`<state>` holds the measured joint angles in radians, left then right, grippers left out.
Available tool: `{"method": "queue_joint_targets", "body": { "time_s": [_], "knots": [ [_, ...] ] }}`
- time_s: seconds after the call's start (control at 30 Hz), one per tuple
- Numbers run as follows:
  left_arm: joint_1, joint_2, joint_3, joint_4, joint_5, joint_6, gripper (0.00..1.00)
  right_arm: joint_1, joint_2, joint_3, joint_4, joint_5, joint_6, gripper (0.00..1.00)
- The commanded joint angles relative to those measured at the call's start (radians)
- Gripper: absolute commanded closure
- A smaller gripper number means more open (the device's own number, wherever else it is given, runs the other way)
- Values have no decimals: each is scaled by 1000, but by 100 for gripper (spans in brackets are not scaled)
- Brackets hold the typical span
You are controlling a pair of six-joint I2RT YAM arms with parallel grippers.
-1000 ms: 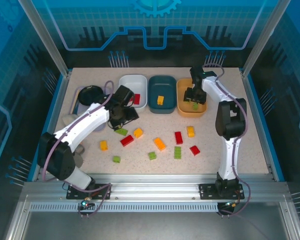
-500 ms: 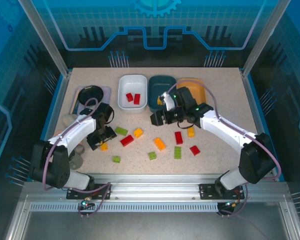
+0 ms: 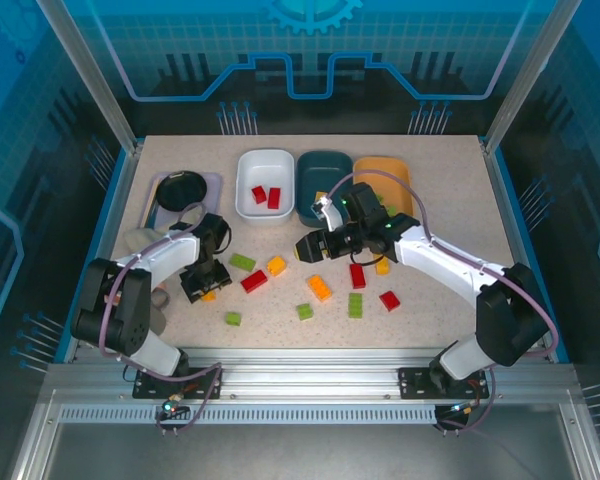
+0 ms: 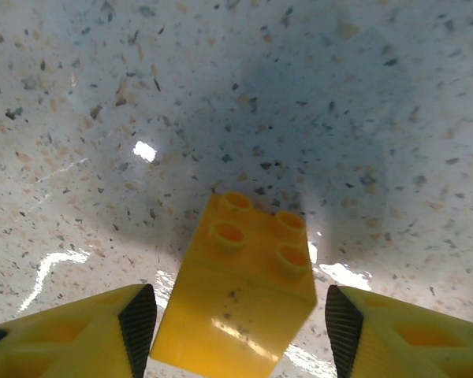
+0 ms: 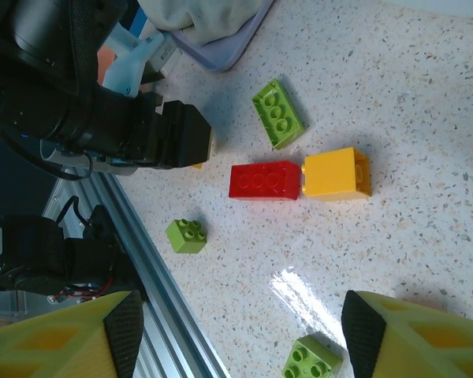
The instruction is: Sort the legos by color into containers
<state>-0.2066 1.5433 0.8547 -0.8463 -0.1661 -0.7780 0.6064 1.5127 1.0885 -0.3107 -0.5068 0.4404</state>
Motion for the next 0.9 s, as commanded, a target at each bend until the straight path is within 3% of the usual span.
{"method": "queue_joint_targets", "body": {
  "time_s": [0.0, 0.3, 0.43, 0.63, 0.87],
  "knots": [
    [10, 4, -22, 28, -21, 17, 43, 6, 18, 28, 19, -24, 11, 31],
    [9, -6, -24, 62, -13, 32, 69, 6, 17, 34, 6, -4, 14, 32],
    [-18, -53, 52, 16, -13, 36, 71, -9, -17, 56, -29, 64, 13, 34],
    [-158, 11, 368, -48, 14, 47, 71, -119, -133, 57, -73, 305, 118, 36],
    [-259, 292, 793, -53, 44, 89, 71, -264, -133, 107, -136, 370, 171, 35]
  ]
}}
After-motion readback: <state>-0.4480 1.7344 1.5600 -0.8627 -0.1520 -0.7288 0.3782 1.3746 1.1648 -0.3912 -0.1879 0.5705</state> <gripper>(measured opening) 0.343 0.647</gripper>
